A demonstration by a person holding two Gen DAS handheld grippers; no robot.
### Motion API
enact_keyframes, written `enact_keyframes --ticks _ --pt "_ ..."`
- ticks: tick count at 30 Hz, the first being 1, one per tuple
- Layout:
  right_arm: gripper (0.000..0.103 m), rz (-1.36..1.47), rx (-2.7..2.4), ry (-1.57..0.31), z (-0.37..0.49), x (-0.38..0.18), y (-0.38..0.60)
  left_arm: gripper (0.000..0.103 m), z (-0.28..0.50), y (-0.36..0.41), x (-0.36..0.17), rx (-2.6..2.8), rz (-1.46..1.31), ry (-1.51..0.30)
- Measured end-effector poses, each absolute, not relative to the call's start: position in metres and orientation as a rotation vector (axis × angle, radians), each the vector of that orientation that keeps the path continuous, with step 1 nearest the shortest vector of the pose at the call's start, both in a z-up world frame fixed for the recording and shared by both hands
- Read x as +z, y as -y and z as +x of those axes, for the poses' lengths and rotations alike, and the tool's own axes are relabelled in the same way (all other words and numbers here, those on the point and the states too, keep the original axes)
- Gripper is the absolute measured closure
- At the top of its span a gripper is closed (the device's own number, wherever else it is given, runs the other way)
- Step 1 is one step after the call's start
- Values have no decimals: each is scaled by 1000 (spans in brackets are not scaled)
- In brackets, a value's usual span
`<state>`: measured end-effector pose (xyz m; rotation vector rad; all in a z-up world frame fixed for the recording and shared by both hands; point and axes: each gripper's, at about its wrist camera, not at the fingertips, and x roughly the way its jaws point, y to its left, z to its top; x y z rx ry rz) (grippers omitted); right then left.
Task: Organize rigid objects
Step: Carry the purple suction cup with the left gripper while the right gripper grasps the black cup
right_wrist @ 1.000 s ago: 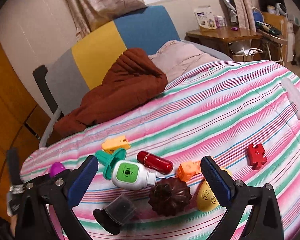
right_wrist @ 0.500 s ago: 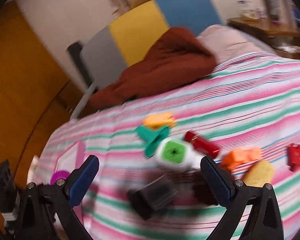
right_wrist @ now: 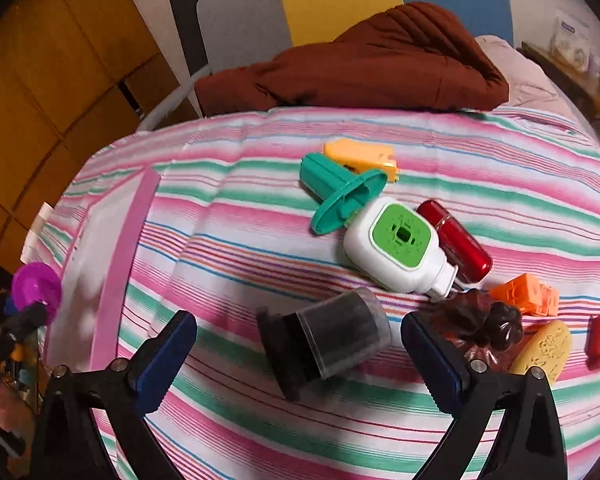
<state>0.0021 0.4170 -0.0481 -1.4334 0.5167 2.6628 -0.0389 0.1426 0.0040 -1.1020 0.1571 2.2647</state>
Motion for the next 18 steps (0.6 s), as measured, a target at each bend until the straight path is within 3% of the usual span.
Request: enact_keyframes --ticks 8,9,10,18 --pt "0 -1502 2609 -437 -7 -62 -410 59 -57 -93 -8 2320 -1182 -75" --pt "10 -1516 2598 -403 -7 -64 -407 59 -61 -87 -11 2320 -1201 -55" --pt "37 -1518 2590 -362 -8 -65 -404 59 -65 -80 -13 2322 -1218 -31" --pt "40 -1497 2574 -249 -10 -65 -397 59 -112 -40 -22 2378 -1297 91"
